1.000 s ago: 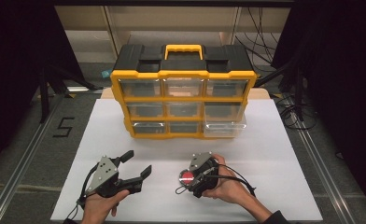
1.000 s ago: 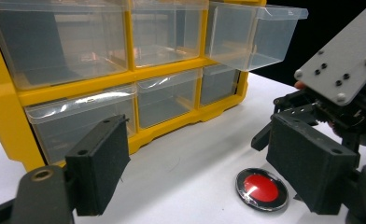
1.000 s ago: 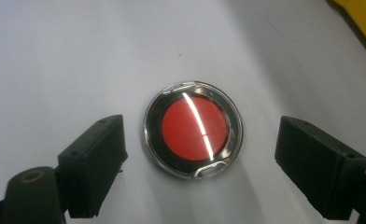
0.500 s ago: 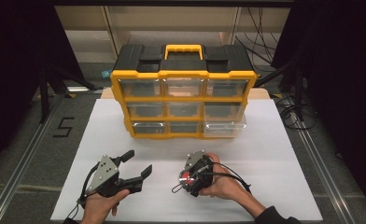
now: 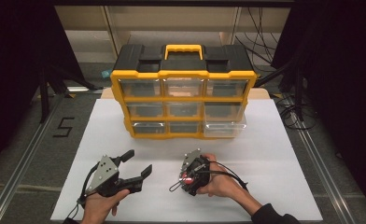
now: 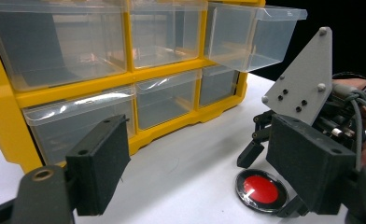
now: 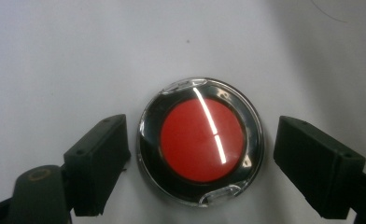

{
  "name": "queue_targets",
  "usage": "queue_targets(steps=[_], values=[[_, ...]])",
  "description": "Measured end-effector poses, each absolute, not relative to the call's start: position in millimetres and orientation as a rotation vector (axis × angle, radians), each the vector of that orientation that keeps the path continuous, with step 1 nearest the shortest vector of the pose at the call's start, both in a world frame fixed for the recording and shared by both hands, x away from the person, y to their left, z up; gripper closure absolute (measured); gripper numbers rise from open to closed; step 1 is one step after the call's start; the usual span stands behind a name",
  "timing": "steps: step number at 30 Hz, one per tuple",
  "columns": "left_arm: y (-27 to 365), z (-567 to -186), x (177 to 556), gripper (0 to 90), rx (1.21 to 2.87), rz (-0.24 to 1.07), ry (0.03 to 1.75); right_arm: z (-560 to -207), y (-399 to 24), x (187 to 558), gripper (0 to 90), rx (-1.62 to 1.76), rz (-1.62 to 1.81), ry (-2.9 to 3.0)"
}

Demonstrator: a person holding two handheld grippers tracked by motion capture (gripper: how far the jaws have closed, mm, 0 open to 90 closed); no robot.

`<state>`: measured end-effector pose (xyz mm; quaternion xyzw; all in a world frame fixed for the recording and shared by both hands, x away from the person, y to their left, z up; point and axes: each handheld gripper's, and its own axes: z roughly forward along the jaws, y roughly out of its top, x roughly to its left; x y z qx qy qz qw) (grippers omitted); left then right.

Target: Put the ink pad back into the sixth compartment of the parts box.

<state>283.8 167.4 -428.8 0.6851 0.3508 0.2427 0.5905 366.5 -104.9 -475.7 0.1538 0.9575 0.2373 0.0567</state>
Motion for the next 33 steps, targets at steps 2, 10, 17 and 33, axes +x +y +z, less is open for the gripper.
queue_targets(steps=[2, 10, 17, 33], values=[[167, -429, 284, 20.6, 1.594, 0.565, 0.816, -475, -104, 367, 23.4, 0.479, 0.719, 2.915], [167, -429, 284, 20.6, 1.594, 0.565, 0.817, -474, -103, 369, 29.6, 0.510, 0.710, 2.937], [167, -429, 284, 20.6, 1.594, 0.566, 0.816, -472, -98, 369, 30.5, 0.482, 0.660, 2.943], [168, -428, 284, 20.6, 1.596, 0.565, 0.815, -442, -100, 367, 30.5, 0.483, 0.805, 2.794]])
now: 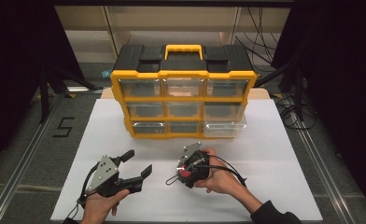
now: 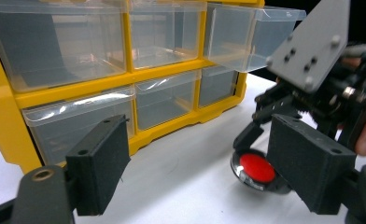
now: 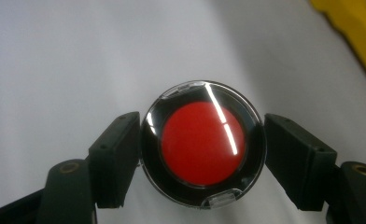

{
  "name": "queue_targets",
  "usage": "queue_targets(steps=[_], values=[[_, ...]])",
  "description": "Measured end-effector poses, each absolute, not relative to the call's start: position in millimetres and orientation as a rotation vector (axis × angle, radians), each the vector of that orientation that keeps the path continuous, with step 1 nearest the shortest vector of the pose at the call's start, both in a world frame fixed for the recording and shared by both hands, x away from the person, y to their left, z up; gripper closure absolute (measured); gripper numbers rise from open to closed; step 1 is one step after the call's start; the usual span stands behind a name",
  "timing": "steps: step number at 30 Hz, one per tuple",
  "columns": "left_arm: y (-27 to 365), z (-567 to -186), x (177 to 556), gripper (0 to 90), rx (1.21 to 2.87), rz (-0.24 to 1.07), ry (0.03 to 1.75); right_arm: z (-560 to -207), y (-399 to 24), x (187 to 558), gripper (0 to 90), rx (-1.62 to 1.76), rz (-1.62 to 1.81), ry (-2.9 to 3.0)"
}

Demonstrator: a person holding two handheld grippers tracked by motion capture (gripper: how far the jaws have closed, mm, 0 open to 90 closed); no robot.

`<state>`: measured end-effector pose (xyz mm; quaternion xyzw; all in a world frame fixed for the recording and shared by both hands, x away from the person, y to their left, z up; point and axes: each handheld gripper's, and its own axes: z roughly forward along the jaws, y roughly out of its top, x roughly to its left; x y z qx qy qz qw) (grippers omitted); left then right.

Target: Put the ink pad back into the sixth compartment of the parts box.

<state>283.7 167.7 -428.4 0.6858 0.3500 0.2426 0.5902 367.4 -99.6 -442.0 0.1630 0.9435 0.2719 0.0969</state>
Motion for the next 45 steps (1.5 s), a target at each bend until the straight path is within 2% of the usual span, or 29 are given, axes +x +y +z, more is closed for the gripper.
queue_targets(steps=[15, 45], values=[[168, -429, 284, 20.7, 1.594, 0.563, 0.819, -409, -108, 365, 30.5, 0.519, 0.901, 2.718], [169, -429, 284, 22.4, 1.590, 0.561, 0.823, -374, -122, 357, 30.5, 0.575, 0.934, 2.689]])
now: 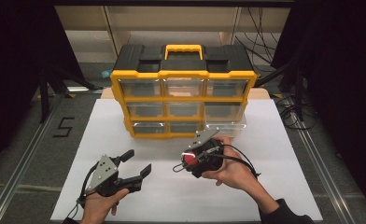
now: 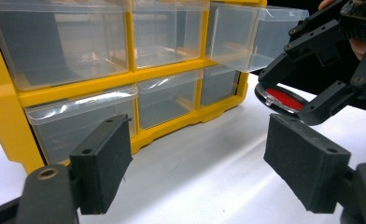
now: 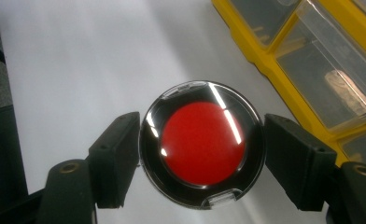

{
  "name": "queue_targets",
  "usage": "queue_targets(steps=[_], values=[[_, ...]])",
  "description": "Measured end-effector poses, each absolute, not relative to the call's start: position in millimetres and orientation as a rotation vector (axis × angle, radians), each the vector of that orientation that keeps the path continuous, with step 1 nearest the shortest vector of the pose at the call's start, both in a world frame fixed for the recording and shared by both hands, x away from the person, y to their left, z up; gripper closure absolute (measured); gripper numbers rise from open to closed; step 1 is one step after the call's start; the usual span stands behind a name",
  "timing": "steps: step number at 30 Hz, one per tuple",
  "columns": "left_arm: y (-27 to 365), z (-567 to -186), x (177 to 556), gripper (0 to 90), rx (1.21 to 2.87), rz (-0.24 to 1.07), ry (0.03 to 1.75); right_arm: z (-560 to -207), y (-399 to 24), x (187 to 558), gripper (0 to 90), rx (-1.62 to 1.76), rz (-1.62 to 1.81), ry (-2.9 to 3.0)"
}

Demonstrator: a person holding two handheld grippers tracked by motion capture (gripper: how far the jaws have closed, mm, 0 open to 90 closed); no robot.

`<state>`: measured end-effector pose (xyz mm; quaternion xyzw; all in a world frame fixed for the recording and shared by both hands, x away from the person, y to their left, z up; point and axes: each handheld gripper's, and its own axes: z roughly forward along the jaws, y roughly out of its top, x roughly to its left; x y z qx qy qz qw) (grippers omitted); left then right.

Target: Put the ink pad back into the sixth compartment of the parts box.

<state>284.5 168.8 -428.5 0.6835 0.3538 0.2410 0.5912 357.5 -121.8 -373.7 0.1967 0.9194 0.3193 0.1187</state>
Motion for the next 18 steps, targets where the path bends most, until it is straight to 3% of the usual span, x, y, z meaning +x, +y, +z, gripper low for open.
queue_targets(steps=[18], values=[[169, -429, 284, 22.4, 1.591, 0.561, 0.823, -345, -133, 351, 30.5, 0.549, 1.012, 2.608]])
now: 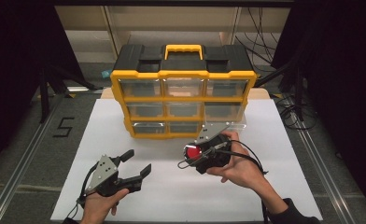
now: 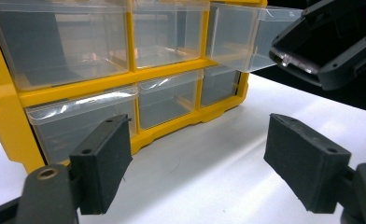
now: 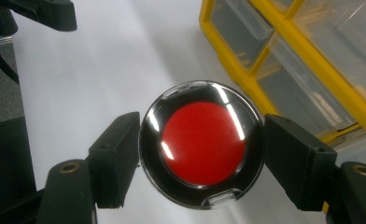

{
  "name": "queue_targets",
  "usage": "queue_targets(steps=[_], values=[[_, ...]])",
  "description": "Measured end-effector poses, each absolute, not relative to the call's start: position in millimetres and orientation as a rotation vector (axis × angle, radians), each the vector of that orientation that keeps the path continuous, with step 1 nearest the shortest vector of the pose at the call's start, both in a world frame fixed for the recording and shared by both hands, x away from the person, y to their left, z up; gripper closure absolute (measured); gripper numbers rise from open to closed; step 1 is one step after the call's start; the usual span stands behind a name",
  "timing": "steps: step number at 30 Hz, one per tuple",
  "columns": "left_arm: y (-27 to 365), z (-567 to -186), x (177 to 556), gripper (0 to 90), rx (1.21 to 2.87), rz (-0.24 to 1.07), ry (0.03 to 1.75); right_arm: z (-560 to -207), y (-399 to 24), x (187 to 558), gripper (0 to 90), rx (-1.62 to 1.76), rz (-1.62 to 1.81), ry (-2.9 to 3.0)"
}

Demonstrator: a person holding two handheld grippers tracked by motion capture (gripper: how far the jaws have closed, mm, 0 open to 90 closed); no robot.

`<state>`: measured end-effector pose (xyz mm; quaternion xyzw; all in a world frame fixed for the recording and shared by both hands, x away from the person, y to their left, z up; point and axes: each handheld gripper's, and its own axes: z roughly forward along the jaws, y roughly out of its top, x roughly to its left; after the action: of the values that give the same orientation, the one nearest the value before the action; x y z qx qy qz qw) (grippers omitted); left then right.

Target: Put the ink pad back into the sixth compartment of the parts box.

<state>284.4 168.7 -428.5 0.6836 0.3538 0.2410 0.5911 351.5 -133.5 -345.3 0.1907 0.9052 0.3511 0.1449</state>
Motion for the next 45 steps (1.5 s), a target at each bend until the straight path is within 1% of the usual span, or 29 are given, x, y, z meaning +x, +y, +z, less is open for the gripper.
queue_targets(steps=[12, 28, 45], values=[[169, -429, 284, 22.4, 1.591, 0.562, 0.823, -331, -143, 351, 30.6, 0.552, 1.046, 2.572], [168, -429, 285, 22.3, 1.592, 0.560, 0.824, -308, -166, 352, 30.6, 0.600, 1.085, 2.507], [168, -429, 285, 22.3, 1.593, 0.561, 0.824, -298, -183, 357, 30.5, 0.645, 1.102, 2.444]])
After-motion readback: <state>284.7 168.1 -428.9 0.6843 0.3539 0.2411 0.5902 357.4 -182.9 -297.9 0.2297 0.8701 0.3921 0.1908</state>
